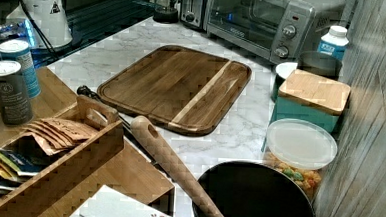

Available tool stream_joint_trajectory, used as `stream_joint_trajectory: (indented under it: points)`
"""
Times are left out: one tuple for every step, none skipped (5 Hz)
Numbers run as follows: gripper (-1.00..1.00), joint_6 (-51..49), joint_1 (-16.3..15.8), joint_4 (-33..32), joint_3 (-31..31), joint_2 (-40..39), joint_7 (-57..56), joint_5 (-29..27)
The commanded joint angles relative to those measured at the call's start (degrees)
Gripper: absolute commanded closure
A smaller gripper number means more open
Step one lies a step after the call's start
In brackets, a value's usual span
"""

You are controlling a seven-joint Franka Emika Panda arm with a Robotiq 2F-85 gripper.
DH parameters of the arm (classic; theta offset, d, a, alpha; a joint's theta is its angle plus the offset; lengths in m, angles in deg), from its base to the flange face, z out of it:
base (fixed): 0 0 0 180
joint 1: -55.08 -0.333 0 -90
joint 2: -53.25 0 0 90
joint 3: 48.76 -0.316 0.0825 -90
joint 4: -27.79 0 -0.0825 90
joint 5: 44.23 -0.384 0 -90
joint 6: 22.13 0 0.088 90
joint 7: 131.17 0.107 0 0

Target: Open the drawer.

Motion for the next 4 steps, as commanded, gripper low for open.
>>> stream_joint_trajectory:
  points:
    - [-1.00, 0.0, 0.0, 0.0, 0.0, -0.4, 0.0, 0.2]
    - [-1.00, 3.3, 2.3, -1.8, 1.6, -0.4, -9.8, -1.2]
    - [-1.00, 7.4, 4.2, -2.5, 3.5, -0.6, -17.6, 0.7]
    - [-1.00, 10.2, 6.8, -1.4, 5.4, -1.9, -25.3, 0.3]
